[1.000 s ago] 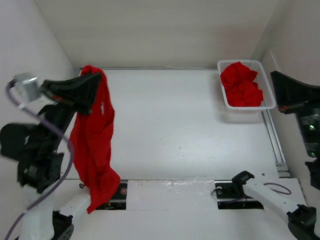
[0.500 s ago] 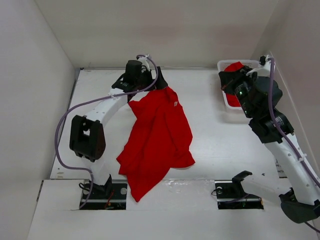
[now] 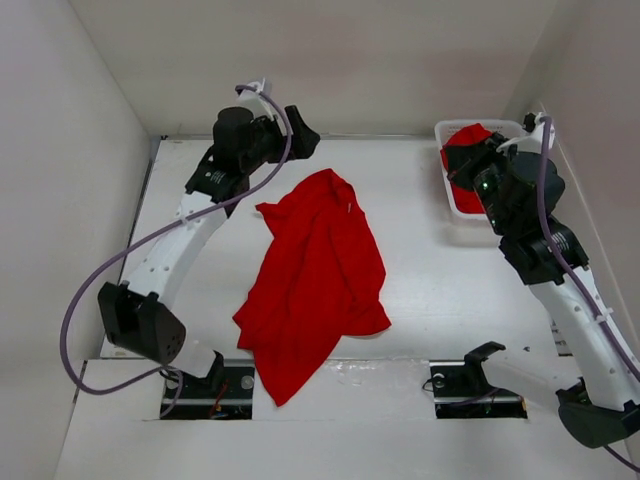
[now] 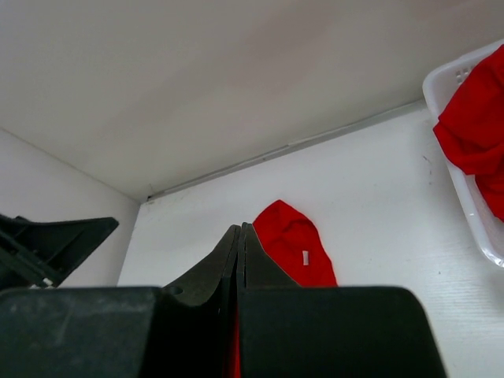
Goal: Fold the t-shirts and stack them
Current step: Flatten out the tshirt
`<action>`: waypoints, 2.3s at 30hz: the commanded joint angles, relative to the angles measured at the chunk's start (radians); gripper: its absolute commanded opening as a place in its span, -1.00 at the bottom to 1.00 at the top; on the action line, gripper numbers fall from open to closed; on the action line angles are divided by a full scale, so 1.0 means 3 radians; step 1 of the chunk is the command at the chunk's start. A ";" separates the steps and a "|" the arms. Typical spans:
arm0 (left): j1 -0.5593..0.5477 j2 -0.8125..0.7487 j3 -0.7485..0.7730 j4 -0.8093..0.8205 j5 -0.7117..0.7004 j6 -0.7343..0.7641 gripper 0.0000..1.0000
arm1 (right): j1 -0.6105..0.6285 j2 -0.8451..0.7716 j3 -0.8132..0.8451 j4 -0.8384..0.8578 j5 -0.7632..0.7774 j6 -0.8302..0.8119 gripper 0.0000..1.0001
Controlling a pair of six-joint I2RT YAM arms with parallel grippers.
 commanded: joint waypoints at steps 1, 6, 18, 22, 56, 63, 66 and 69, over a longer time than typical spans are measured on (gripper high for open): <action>-0.0001 -0.0402 -0.0306 -0.0091 -0.0340 -0.0097 0.99 | -0.0013 0.0048 0.0048 -0.0140 -0.0038 0.0018 -1.00; -0.0001 -0.1057 -0.1250 -0.0305 -0.0693 -0.0512 0.99 | 0.0303 0.0298 0.0109 -0.0427 0.0216 -0.0048 -0.81; -0.0001 -0.2780 -0.3073 -0.1369 -0.0796 -0.1528 0.99 | 0.1310 0.1126 -0.0080 -0.0571 0.0167 0.0080 1.00; -0.0001 -0.2929 -0.3268 -0.1267 -0.0499 -0.1677 0.99 | 0.1566 0.1585 -0.0126 -0.0606 0.0166 0.0146 1.00; -0.0001 -0.1324 -0.3248 -0.1180 -0.1174 -0.1668 -0.50 | 0.1189 0.3121 -0.0004 -0.0443 -0.0023 0.0453 0.87; -0.0001 -0.1420 -0.3115 -0.1180 -0.1383 -0.1637 -1.00 | 0.1030 0.3045 -0.0121 -0.0443 0.0008 0.0566 0.01; -0.0001 -0.1518 -0.2992 -0.1180 -0.1501 -0.1566 -1.00 | 0.0948 0.2978 -0.0162 -0.0412 0.0008 0.0596 -0.47; -0.0001 -0.1559 -0.2855 -0.1145 -0.1573 -0.1520 -1.00 | 0.0882 0.2896 -0.0208 -0.0412 0.0044 0.0627 -1.00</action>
